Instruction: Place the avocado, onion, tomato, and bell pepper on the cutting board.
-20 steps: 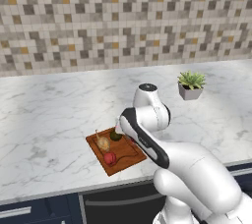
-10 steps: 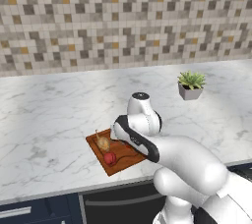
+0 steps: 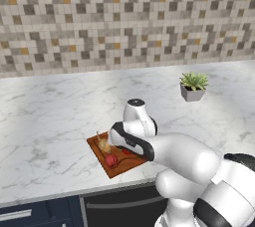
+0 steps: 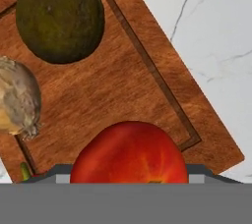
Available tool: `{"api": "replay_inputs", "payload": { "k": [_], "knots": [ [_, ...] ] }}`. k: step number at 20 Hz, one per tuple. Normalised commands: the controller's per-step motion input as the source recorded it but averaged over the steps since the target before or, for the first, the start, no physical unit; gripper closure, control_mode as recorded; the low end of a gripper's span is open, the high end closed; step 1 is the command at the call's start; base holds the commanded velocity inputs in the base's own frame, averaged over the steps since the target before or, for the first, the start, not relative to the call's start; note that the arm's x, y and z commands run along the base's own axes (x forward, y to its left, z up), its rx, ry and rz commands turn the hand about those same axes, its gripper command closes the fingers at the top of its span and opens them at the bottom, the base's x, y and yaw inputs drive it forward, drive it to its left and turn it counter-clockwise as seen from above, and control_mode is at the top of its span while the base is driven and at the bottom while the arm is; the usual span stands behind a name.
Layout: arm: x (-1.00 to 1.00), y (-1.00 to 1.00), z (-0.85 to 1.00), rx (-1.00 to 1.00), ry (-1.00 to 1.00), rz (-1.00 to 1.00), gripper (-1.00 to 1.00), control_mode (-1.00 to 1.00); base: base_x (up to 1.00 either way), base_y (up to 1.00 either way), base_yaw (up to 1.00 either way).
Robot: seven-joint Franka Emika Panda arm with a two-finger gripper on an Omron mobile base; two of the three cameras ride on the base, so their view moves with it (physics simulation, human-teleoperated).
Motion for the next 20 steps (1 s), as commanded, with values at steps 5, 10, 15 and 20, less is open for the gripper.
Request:
{"api": "replay_inputs", "payload": {
  "k": [5,10,15,20],
  "knots": [
    [0.15,0.00,-0.26,0.00,0.01,0.00,1.00,-1.00,0.00,0.00,0.00],
    [0.21,0.00,-0.28,0.00,0.02,0.00,1.00,-1.00,0.00,0.00,0.00],
    [0.19,0.00,-0.30,0.00,0.03,0.00,1.00,-1.00,0.00,0.00,0.00],
    [0.03,0.00,-0.12,0.00,0.01,0.00,-1.00,-1.00,0.00,0.00,0.00]
  ]
}}
